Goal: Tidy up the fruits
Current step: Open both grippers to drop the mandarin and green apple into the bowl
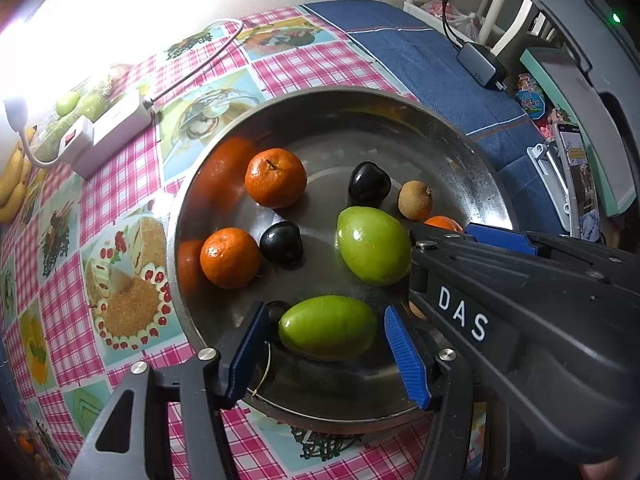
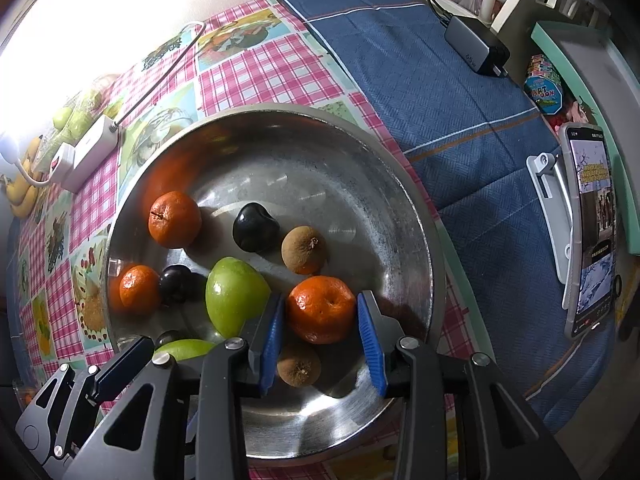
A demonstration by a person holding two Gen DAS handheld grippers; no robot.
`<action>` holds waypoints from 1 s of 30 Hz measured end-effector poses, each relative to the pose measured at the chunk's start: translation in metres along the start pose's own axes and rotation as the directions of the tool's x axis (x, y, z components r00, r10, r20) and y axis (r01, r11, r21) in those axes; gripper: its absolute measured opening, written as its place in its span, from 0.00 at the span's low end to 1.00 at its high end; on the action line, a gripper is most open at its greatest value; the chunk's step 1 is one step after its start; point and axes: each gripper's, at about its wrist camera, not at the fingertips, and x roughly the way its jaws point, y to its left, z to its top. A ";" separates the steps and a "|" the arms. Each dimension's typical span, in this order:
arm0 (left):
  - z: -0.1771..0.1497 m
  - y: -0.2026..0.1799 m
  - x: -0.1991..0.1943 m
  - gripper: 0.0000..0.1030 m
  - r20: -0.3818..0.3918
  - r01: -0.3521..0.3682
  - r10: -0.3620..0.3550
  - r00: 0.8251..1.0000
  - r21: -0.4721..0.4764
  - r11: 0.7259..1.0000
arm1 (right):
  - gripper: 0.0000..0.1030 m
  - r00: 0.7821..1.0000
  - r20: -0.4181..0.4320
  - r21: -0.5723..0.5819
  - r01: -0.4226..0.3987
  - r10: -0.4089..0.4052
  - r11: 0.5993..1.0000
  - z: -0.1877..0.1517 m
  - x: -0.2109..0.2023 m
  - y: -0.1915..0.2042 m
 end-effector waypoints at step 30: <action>-0.008 0.118 -0.040 0.68 0.057 -0.100 0.129 0.990 -0.363 0.927 | 0.64 0.995 0.095 -0.058 -0.032 0.037 0.998 0.004 -0.026 0.023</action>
